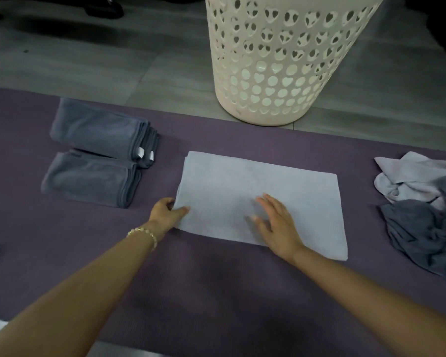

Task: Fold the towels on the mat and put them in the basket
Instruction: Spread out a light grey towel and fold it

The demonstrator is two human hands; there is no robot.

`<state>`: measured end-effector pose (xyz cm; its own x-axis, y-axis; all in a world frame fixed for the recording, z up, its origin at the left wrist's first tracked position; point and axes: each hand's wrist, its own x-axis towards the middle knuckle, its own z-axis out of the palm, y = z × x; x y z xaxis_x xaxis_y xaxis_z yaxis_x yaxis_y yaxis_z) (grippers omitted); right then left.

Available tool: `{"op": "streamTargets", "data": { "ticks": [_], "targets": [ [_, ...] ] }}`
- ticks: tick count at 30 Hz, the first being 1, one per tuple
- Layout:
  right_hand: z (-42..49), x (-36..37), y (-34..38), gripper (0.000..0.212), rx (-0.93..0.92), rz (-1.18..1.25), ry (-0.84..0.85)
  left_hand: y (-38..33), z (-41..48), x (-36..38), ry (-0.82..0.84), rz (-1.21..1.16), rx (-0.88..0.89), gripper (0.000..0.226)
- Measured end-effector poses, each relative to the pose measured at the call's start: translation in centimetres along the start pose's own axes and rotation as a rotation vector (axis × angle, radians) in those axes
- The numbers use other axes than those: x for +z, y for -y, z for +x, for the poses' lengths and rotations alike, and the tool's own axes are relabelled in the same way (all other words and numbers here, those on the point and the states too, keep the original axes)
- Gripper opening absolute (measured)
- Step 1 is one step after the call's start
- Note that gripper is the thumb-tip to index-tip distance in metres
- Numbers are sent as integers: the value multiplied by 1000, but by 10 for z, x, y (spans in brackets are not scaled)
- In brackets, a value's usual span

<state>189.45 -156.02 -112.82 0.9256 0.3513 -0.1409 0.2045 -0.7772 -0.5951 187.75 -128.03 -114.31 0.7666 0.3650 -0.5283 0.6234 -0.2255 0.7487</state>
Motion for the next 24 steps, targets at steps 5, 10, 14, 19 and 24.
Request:
{"op": "streamTargets", "data": {
  "ticks": [5,10,14,19,24],
  "targets": [
    [40,14,81,55,205,690,206,-40,-20,3,344,-141,290,66],
    [65,11,100,37,326,939,210,-61,-36,25,542,-17,326,79],
    [60,7,84,29,313,871,127,-71,-44,27,712,-248,119,63],
    [49,-36,60,43,309,905,-1,-87,-37,46,160,-349,290,27],
    [9,-85,-11,45,354,916,-140,-85,-26,97,191,202,649,49]
  ]
}}
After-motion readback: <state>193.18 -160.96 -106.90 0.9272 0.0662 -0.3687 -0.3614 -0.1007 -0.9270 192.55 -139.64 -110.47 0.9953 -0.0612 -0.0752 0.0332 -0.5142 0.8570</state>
